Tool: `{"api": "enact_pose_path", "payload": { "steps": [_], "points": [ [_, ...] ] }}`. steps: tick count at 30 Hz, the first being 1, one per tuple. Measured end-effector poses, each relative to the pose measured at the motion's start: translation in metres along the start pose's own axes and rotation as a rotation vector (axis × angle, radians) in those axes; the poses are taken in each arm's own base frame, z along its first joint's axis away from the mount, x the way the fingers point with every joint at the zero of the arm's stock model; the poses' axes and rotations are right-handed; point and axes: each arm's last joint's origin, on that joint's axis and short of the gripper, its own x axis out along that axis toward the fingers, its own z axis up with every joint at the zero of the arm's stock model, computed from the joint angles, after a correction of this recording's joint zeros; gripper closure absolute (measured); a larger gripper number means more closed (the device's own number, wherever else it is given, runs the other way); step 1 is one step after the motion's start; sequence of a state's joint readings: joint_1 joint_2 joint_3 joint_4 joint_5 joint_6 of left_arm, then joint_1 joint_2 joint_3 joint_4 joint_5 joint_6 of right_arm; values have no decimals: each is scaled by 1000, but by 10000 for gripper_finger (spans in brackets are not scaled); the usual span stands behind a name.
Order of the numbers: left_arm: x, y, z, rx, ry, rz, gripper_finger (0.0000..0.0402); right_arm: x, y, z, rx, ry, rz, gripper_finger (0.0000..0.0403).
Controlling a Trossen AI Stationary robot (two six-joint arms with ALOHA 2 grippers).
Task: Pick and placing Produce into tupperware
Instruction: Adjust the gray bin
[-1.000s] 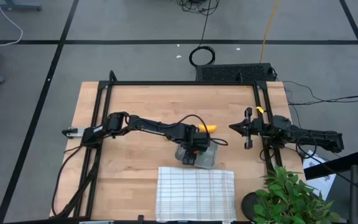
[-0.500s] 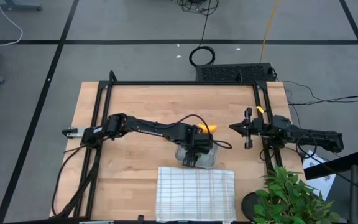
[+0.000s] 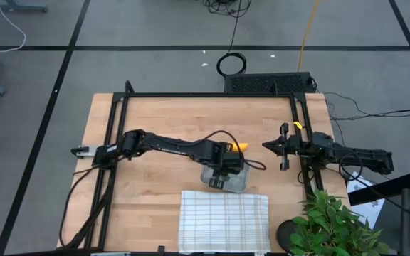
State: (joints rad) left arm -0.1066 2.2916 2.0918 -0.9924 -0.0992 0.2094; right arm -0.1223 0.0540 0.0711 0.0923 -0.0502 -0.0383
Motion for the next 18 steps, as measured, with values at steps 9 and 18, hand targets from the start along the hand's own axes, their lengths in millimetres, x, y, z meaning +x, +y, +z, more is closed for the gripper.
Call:
{"api": "enact_pose_path", "payload": {
  "steps": [9, 18],
  "points": [
    [-2, 4, 0, 59, 16, 92, 397, 0, 0, 0, 0, 0, 0, 403],
    [-17, 21, -2, 7, 8, 202, 399, 0, 0, 0, 0, 0, 0, 403]
  ]
}}
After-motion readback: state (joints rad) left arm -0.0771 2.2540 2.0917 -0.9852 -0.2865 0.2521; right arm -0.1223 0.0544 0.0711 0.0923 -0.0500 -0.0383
